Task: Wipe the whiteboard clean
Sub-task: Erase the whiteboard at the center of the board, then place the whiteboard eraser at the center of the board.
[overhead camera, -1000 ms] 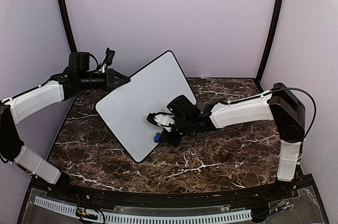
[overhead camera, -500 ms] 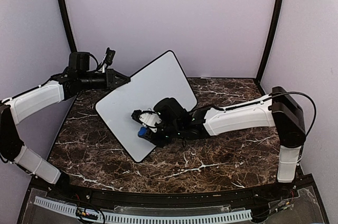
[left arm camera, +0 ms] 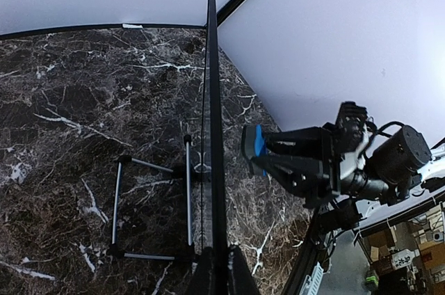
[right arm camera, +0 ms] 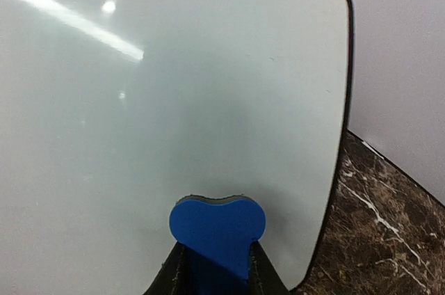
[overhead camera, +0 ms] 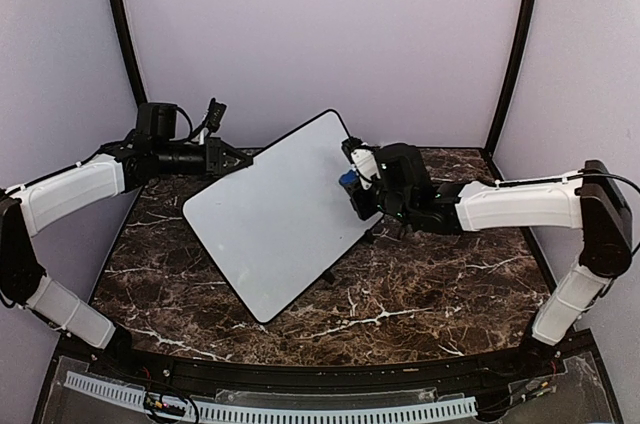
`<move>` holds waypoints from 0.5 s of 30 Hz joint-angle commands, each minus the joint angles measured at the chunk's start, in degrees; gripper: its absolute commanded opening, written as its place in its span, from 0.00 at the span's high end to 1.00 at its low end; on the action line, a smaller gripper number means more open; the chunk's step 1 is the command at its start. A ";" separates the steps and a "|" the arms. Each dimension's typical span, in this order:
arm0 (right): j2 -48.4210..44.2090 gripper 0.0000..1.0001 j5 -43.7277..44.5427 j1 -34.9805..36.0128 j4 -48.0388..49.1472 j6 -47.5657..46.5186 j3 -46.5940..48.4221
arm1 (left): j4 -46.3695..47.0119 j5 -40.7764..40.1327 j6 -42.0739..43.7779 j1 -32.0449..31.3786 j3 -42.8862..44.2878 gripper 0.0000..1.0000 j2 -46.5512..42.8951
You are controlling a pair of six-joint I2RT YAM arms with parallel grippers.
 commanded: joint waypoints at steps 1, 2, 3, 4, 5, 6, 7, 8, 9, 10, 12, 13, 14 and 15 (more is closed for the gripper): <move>-2.75 0.77 8.82 -5.07 1.33 8.57 -6.05 | 1.60 2.89 -0.10 -0.47 -0.27 1.00 -0.93; -3.26 0.77 9.70 -6.27 1.16 9.94 -6.98 | 1.53 2.51 -0.09 -0.42 -0.26 1.00 -1.05; -3.52 0.76 10.75 -7.52 0.83 11.37 -7.86 | 1.51 2.08 0.03 -0.39 -0.21 1.00 -1.13; -3.69 0.76 11.83 -8.69 0.40 12.74 -8.55 | 1.44 1.85 0.07 -0.39 -0.17 1.00 -1.19; -3.74 0.76 12.63 -9.83 -0.12 13.93 -9.10 | 1.40 1.50 0.16 -0.38 -0.21 1.00 -1.16; -3.75 0.76 13.22 -10.96 -0.61 15.24 -9.51 | 1.39 1.39 0.17 -0.38 -0.17 1.00 -1.15; -3.63 0.76 13.58 -11.99 -1.18 16.33 -9.93 | 1.40 1.25 0.18 -0.38 -0.17 1.00 -1.09; -3.25 0.76 13.87 -13.12 -2.05 17.56 -10.01 | 1.31 1.26 0.19 -0.38 -0.05 1.00 -0.92; -2.73 0.76 14.17 -14.13 -3.14 18.75 -9.93 | 1.30 1.16 0.19 -0.31 0.07 1.00 -0.80; -2.09 0.76 14.41 -15.08 -4.29 19.89 -9.77 | 1.25 1.08 0.19 -0.30 0.25 1.00 -0.49; -0.92 0.76 13.99 -16.87 -5.65 22.10 -9.87 | 1.28 0.91 0.19 -0.25 0.63 1.00 -0.01; -0.56 0.75 12.90 -18.09 -5.81 22.95 -10.11 | 1.28 0.85 0.19 -0.15 0.72 1.00 0.21; -0.21 0.75 12.22 -18.93 -5.94 23.69 -10.43 | 1.49 0.75 0.08 -0.04 0.87 1.00 0.29; 0.20 0.75 11.39 -19.58 -5.84 24.20 -10.73 | 1.52 0.68 0.00 0.19 0.93 1.00 0.59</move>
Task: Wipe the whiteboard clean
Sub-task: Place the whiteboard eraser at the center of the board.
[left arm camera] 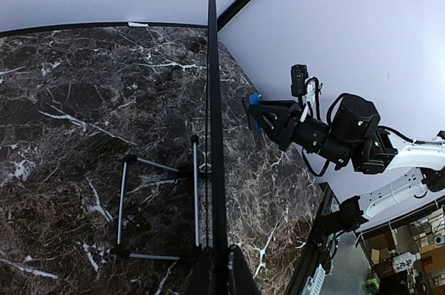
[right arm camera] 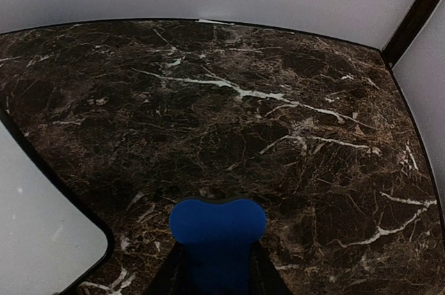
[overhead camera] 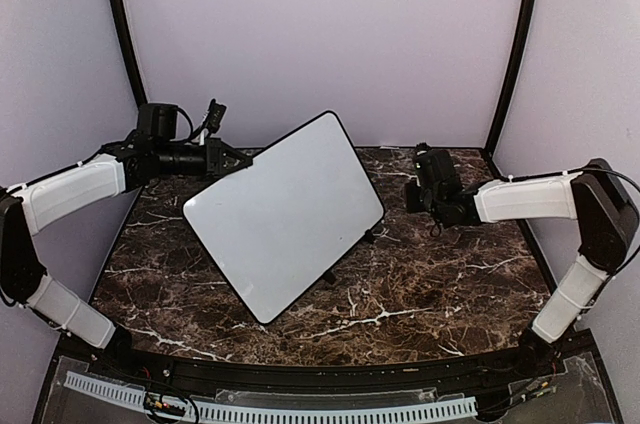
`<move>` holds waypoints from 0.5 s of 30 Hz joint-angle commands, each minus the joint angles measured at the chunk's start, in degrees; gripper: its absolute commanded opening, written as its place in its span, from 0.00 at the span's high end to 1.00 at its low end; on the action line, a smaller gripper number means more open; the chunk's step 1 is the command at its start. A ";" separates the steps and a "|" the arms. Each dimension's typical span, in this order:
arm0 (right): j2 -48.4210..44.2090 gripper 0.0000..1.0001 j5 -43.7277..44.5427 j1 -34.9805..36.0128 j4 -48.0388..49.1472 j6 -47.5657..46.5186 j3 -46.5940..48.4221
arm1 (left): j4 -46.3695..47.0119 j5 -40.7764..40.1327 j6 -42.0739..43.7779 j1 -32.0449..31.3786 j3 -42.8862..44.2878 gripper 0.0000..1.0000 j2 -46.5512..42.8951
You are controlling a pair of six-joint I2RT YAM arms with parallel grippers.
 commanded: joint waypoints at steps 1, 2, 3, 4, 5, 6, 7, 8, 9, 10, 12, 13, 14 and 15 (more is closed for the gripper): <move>2.48 0.75 -1.41 -3.29 -1.30 5.98 -1.29 | 1.85 1.26 -0.10 0.17 1.10 1.00 0.44; 3.09 0.75 -2.67 -4.07 -1.53 6.47 -1.26 | 1.80 1.25 -0.14 0.32 1.26 1.00 0.73; 3.93 0.75 -3.97 -4.89 -1.83 7.06 -1.10 | 1.72 1.25 -0.24 0.42 1.58 1.00 0.88; 4.71 0.74 -5.06 -5.63 -2.17 7.43 -0.91 | 1.65 1.29 -0.30 0.39 1.85 1.00 1.06; 5.33 0.74 -5.84 -6.14 -2.30 7.69 -0.80 | 1.51 1.32 -0.46 0.44 2.36 1.00 1.18; 5.78 0.74 -6.47 -6.61 -2.19 7.78 -0.87 | 1.37 1.33 -0.50 0.40 3.06 1.00 1.42; 6.09 0.73 -7.01 -6.96 -2.08 7.92 -0.79 | 0.89 1.18 -0.48 0.38 3.47 1.00 1.49; 6.31 0.73 -7.36 -7.22 -1.99 8.04 -0.79 | 0.53 0.99 -0.42 0.37 4.26 1.00 1.59; 6.56 0.72 -7.63 -7.45 -1.97 8.19 -0.69 | -0.07 0.65 -0.27 0.39 4.56 1.00 1.57; 6.69 0.72 -7.89 -7.63 -2.09 8.28 -0.53 | -0.26 0.42 -0.23 0.42 5.02 1.00 1.63; 7.20 0.71 -8.41 -8.02 -2.30 8.53 -0.22 | -0.64 0.00 -0.26 0.38 5.44 1.00 1.70; 7.25 0.71 -8.68 -8.18 -2.32 8.63 -0.03 | -0.69 -0.19 -0.38 0.41 5.54 1.00 1.79; 7.36 0.70 -8.98 -8.42 -2.39 8.67 0.04 | -0.68 -0.22 -0.50 0.39 5.66 1.00 1.81; 7.36 0.70 -9.43 -8.56 -2.40 8.73 0.05 | -0.65 -0.40 -0.71 0.37 5.74 1.00 1.78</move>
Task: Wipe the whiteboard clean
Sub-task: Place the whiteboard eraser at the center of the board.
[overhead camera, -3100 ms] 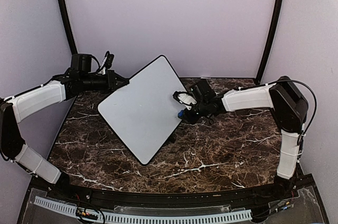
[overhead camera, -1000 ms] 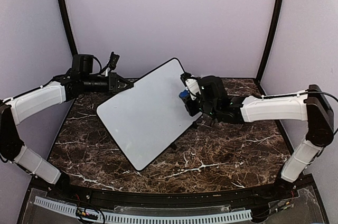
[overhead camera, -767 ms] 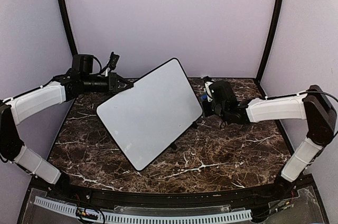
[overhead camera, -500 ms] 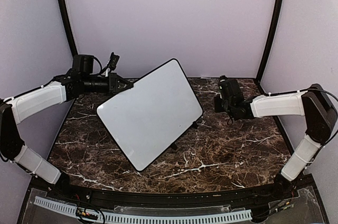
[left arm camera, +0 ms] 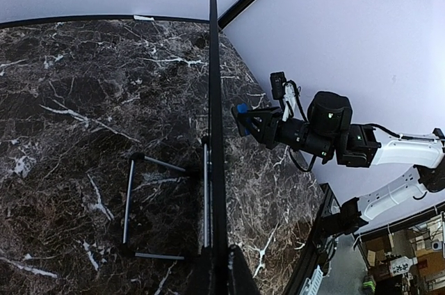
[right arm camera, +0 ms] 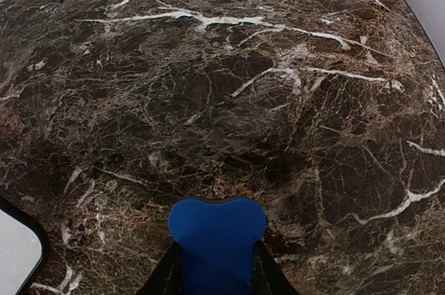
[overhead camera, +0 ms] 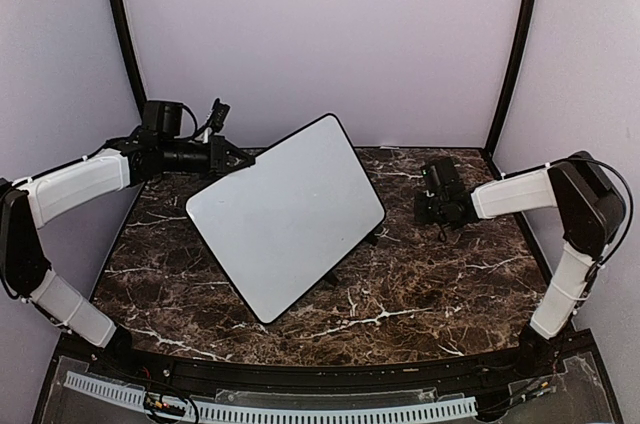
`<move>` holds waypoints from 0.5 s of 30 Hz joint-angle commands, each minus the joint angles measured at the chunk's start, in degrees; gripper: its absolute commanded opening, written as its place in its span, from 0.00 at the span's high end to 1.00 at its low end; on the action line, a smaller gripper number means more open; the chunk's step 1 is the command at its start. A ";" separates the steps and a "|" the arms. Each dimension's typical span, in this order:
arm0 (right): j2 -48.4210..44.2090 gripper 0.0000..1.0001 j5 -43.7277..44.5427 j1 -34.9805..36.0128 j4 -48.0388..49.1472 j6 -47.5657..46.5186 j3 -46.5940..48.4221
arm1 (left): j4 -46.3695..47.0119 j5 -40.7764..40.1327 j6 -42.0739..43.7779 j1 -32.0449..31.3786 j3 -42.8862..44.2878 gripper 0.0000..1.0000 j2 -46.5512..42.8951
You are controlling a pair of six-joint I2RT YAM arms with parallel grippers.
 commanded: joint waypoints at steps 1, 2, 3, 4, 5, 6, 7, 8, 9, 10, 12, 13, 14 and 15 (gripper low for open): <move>0.41 0.70 -2.47 -0.86 0.25 1.51 0.26 | 1.71 0.11 -0.14 -0.04 2.98 1.00 -0.91; 0.36 0.69 -2.74 -1.01 0.30 1.55 0.24 | 1.73 -0.08 -0.35 -0.05 3.03 1.00 -1.07; 0.33 0.68 -2.93 -1.20 0.34 1.68 0.21 | 1.69 -0.23 -0.54 -0.05 3.18 1.00 -1.15; 0.32 0.67 -3.14 -1.31 0.35 1.79 0.15 | 1.63 -0.68 -0.58 -0.07 3.26 1.00 -1.26; 0.25 0.67 -3.33 -1.38 0.35 1.89 0.10 | 1.47 -0.88 -0.68 -0.06 3.41 1.00 -1.29; 0.26 0.66 -3.61 -1.48 0.35 2.06 0.06 | 1.34 -1.21 -0.74 -0.05 3.51 1.00 -1.30; 0.31 0.65 -3.91 -1.62 0.27 2.38 0.05 | 1.09 -1.37 -0.86 -0.05 3.70 1.00 -1.36; 0.37 0.63 -4.34 -1.74 0.20 2.63 0.05 | 1.07 -1.60 -0.96 -0.05 3.78 1.00 -1.29; 0.55 0.61 -4.74 -1.97 0.09 2.96 0.05 | 0.96 -1.85 -1.22 -0.05 4.01 1.00 -1.31; 0.55 0.57 -5.37 -2.19 0.23 3.35 -0.10 | 0.95 -1.95 -1.32 -0.05 4.08 1.00 -1.28; 0.77 0.51 -7.00 -2.65 0.70 4.09 -0.37 | 0.83 -2.40 -1.74 -0.28 4.67 1.00 -1.00; 0.92 0.49 -7.93 -2.84 0.95 4.41 -0.47 | 0.79 -2.54 -1.90 -0.59 5.11 1.00 -0.86; 1.00 0.46 -8.67 -3.09 1.21 4.73 -0.62 | 0.74 -2.56 -1.92 -0.76 5.98 1.00 -0.31; 1.09 0.44 -9.43 -3.29 1.57 5.11 -0.76 | 0.70 -2.64 -1.83 -1.10 6.42 1.00 -0.03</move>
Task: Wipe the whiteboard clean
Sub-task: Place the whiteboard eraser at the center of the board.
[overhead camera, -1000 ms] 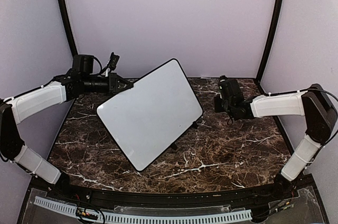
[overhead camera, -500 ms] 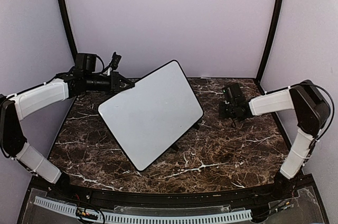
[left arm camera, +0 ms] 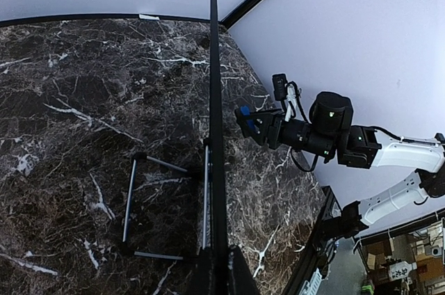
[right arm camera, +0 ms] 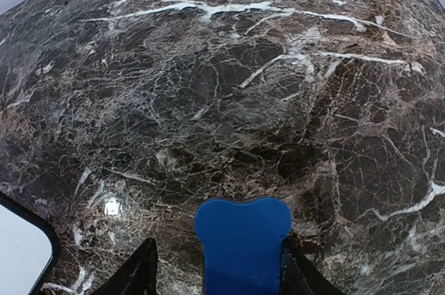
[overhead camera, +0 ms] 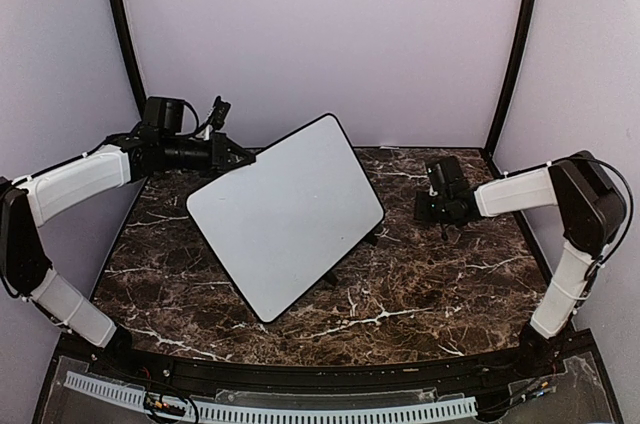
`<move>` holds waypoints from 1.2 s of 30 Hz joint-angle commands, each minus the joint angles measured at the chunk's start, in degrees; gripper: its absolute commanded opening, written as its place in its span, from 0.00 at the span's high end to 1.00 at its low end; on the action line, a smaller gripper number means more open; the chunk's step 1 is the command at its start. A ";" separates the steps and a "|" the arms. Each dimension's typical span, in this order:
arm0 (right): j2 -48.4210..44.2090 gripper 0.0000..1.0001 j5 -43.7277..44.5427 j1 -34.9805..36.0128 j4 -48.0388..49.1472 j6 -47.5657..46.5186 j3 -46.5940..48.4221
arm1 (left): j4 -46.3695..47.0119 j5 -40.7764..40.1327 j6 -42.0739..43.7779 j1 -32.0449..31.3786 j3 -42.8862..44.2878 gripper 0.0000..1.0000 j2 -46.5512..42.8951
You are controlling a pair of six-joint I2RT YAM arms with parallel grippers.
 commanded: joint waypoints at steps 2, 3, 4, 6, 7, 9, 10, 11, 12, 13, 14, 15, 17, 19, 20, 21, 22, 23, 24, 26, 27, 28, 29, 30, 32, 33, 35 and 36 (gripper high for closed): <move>1.16 0.40 -5.71 -1.60 2.45 3.09 -1.20 | 2.65 -1.08 -0.85 -0.95 5.66 1.00 1.01; 1.15 0.37 -7.55 -1.94 3.02 3.68 -1.49 | 2.70 -1.13 -0.80 -0.96 5.75 1.00 1.21; 1.14 0.35 -9.15 -2.37 3.68 4.31 -1.99 | 2.85 -1.04 -0.80 -0.97 5.66 1.00 1.48; 1.30 0.28 -11.71 -3.14 5.07 5.63 -3.06 | 3.68 -0.89 -1.09 -0.97 4.84 1.00 1.58; 1.38 0.25 -12.74 -3.49 5.63 6.19 -3.56 | 4.34 -0.86 -1.27 -0.97 4.18 1.00 1.62; 1.89 0.23 -14.24 -4.30 6.32 7.00 -4.49 | 4.97 -0.72 -1.39 -0.97 3.42 1.00 1.58; 2.20 0.23 -14.60 -4.66 6.53 7.27 -4.90 | 5.13 -0.64 -1.42 -0.97 3.01 1.00 1.58; 2.47 0.22 -14.95 -4.99 6.67 7.49 -5.31 | 5.40 -0.48 -1.51 -0.97 2.84 1.00 1.58; 2.64 0.22 -15.36 -5.53 6.95 7.87 -5.89 | 5.52 -0.39 -1.56 -0.97 2.54 1.00 1.58; 2.75 0.21 -16.16 -6.08 7.40 8.09 -6.54 | 5.72 -0.17 -1.61 -0.97 2.43 1.00 1.58; 2.65 0.20 -16.68 -6.43 7.98 8.23 -7.08 | 5.77 -0.11 -1.62 -0.97 2.33 1.00 1.58; 2.47 0.20 -16.74 -6.56 8.08 8.54 -7.39 | 5.87 -0.01 -1.62 -0.97 2.24 1.00 1.58; 2.25 0.18 -16.75 -6.62 7.06 9.00 -7.08 | 6.04 0.17 -1.61 -0.97 2.18 1.00 1.56; 2.44 0.16 -16.07 -6.54 4.31 9.64 -5.89 | 6.15 0.28 -1.69 -0.97 2.15 1.00 1.60; 2.60 0.16 -15.46 -6.55 2.40 9.86 -4.93 | 6.23 0.30 -1.70 -0.97 2.08 1.00 1.59; 2.87 0.15 -14.88 -6.60 0.31 10.00 -4.00 | 6.24 0.46 -1.71 -0.97 2.07 1.00 1.51; 2.89 0.14 -14.52 -6.54 -1.13 10.01 -3.09 | 6.36 0.47 -1.71 -0.97 2.02 1.00 1.50; 2.71 0.13 -14.14 -6.49 -2.82 9.91 -2.44 | 6.44 0.48 -1.71 -0.97 2.04 1.00 1.45; 2.23 0.10 -13.79 -6.42 -4.09 9.82 -1.99 | 6.61 0.53 -1.71 -0.97 1.92 1.00 1.42; 0.41 0.02 -11.03 -5.80 -6.44 9.38 -1.23 | 6.74 0.54 -1.75 -0.97 1.82 1.00 1.45; -0.74 0.01 -9.45 -5.27 -7.69 9.04 -0.57 | 6.81 0.72 -1.85 -0.97 1.81 1.00 1.43; -2.05 0.01 -8.63 -4.77 -8.49 8.60 -0.23 | 6.90 0.78 -1.88 -0.97 1.78 1.00 1.46; -3.45 0.01 -8.94 -4.34 -8.42 8.24 -0.13 | 6.93 0.93 -1.88 -0.97 1.66 1.00 1.52; -5.21 0.01 -9.80 -4.12 -7.75 7.88 -0.28 | 7.00 0.93 -1.89 -0.97 1.64 1.00 1.51; -8.41 0.01 -12.59 -3.78 -5.32 7.43 -0.82 | 7.04 0.99 -1.93 -0.97 1.54 1.00 1.49; -9.88 0.01 -13.23 -3.62 -4.82 7.33 -0.93 | 7.04 1.05 -1.95 -0.97 1.47 1.00 1.49; -11.93 0.01 -13.66 -3.39 -4.08 7.24 -0.77 | 7.07 1.17 -1.97 -0.97 1.38 1.00 1.42; -12.42 0.01 -13.48 -3.37 -4.15 7.16 -0.66 | 7.05 1.18 -1.97 -0.97 1.32 1.00 1.41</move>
